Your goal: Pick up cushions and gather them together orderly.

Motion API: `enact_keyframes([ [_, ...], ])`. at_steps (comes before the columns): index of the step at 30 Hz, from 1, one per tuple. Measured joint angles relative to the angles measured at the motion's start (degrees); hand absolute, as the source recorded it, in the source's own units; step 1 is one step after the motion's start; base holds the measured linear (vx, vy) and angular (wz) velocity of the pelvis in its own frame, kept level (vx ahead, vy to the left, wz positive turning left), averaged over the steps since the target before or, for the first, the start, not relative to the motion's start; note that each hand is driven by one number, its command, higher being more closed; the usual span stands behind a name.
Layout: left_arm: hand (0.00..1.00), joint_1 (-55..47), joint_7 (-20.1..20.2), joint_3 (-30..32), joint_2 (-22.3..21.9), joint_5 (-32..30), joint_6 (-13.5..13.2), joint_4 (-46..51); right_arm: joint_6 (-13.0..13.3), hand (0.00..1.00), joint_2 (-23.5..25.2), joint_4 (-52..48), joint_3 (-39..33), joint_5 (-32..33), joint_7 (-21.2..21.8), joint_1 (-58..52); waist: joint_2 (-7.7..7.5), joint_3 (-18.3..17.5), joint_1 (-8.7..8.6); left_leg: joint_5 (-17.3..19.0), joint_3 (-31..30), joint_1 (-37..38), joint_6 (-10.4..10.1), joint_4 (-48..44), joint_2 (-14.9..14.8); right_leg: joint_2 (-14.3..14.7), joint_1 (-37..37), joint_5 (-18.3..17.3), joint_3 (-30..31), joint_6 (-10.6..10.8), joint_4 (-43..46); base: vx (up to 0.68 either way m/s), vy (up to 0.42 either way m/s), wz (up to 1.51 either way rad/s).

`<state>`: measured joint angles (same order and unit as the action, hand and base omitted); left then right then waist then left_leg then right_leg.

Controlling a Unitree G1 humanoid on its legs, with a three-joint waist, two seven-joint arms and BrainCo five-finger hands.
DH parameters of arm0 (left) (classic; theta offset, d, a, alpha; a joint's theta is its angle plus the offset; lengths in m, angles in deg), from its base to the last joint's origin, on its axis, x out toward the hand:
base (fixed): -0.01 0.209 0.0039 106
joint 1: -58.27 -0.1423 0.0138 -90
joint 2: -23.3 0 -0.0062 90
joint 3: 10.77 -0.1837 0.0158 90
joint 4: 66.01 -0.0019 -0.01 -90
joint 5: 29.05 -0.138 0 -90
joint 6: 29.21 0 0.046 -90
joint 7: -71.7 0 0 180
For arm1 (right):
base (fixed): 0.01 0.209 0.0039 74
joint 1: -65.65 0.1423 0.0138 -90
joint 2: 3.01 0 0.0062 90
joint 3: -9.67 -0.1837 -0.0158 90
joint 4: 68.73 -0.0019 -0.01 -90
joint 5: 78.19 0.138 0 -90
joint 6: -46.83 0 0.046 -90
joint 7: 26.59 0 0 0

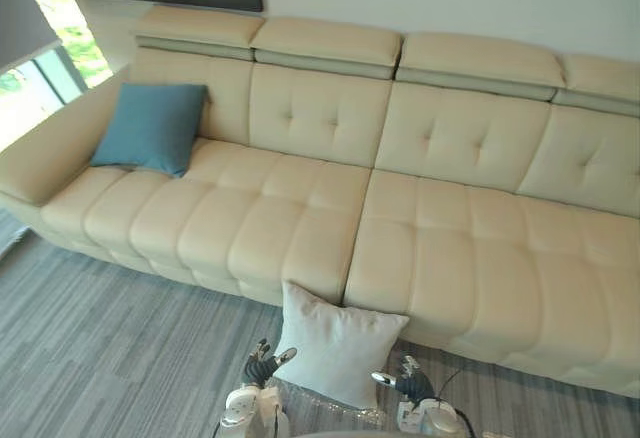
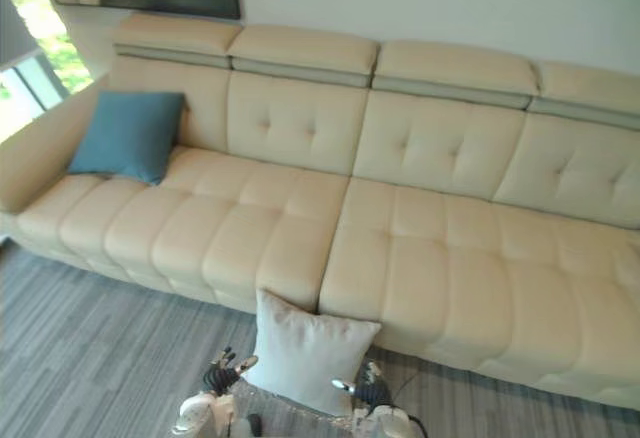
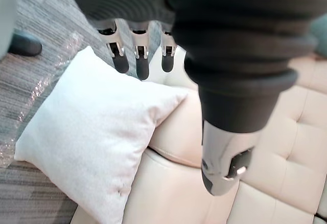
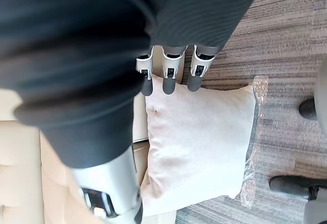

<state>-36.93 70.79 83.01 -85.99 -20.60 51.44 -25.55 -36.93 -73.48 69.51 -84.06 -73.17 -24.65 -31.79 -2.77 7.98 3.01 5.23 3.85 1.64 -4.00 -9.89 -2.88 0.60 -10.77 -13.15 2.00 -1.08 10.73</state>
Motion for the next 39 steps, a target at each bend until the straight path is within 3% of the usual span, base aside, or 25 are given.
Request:
enact_keyframes([
  [6, 0.00, 0.06, -0.04, 0.18, -0.05, 0.01, -0.14, -1.76, 0.14, 0.00, 0.24, 0.15, -1.22, 0.14, -0.15, 0.02, 1.65, -0.75, -0.04, -0.23, 3.53, 4.55, 0.19, 3.93, -0.06, -0.30, -1.27, 0.00, 2.72, 0.00, -0.23, -0.01, 0.013, -0.32],
  [12, 0.00, -0.20, -0.08, -0.45, 0.14, 0.03, -0.29, -1.91, 0.13, 0.00, 0.24, 0.84, -2.90, 1.89, -0.39, -0.17, 0.85, -1.21, 0.01, -3.46, 3.59, 6.74, 0.50, 9.52, 0.57, -0.59, -1.08, 0.04, 2.37, -0.03, -1.41, -0.07, -0.025, 0.01],
  [18, 0.00, -0.15, -1.15, 0.07, 0.57, 0.75, -0.28, -1.49, 0.18, 0.00, 0.14, 0.32, -3.58, 4.80, -0.91, 0.08, 0.89, -1.20, 0.22, -3.28, 6.00, 5.32, 1.18, 9.08, 0.49, -0.64, 1.19, -0.07, 4.02, 0.70, -1.62, -0.07, 0.007, -0.18],
  [21, 0.00, 0.42, -1.47, 1.92, 0.91, 0.89, -0.17, 1.19, 0.20, 0.00, -0.95, -0.46, -5.10, 5.26, -1.53, 1.71, 1.48, 1.12, 0.08, 1.24, 6.60, -2.12, 1.37, -1.12, -0.83, -0.28, 6.50, -1.47, 4.63, 2.44, 3.02, -0.06, 0.004, -0.22],
  [24, 0.00, 5.17, -3.72, 2.09, 3.07, 3.16, -0.24, 5.15, 0.90, 0.00, -3.83, -5.56, -5.23, 8.00, -3.50, 5.77, 1.90, 6.75, 0.17, 7.56, 5.65, -16.61, 2.16, -19.02, -3.55, 1.18, 19.29, -5.56, 3.04, 2.91, 17.81, -0.12, 0.030, -0.02],
  [26, 0.00, 9.36, -5.51, 2.41, 4.74, 4.41, -0.39, 7.09, 1.67, 0.00, -4.51, -9.35, -6.39, 10.11, -5.33, 8.74, 1.77, 10.73, 0.11, 10.18, 5.02, -23.10, 2.73, -26.36, -4.21, 1.32, 26.04, -7.99, 2.02, 3.38, 26.12, -0.16, 0.030, 0.01],
  [29, 0.00, 13.29, -7.47, 2.47, 5.95, 5.30, -1.24, 9.47, 3.06, 0.00, -4.97, -13.73, -7.29, 12.60, -7.53, 11.62, 1.48, 13.96, 0.13, 12.57, 5.01, -28.40, 3.39, -32.73, -4.60, 1.27, 31.30, -10.65, 1.95, 3.34, 32.59, -0.17, 0.056, -0.05],
  [34, 0.00, 21.38, -9.47, 2.79, 7.89, 6.97, -2.31, 10.78, 4.39, 0.00, -5.88, -16.09, -8.31, 15.76, -10.30, 19.03, 1.17, 17.71, 0.13, 13.87, 4.77, -38.81, 4.16, -39.51, -5.46, 1.45, 41.33, -12.01, 1.65, 2.72, 38.80, -0.12, 0.062, -0.06],
  [39, 0.00, 34.14, -12.34, 7.11, 13.15, 8.72, -2.79, 12.22, 5.46, 0.00, -8.83, -16.08, -11.02, 20.01, -13.33, 30.83, 0.68, 22.67, -0.33, 13.36, 4.11, -51.61, 5.20, -45.00, -5.63, 1.48, 54.06, -12.05, 1.29, 2.68, 44.82, -0.11, 0.043, 0.00],
])
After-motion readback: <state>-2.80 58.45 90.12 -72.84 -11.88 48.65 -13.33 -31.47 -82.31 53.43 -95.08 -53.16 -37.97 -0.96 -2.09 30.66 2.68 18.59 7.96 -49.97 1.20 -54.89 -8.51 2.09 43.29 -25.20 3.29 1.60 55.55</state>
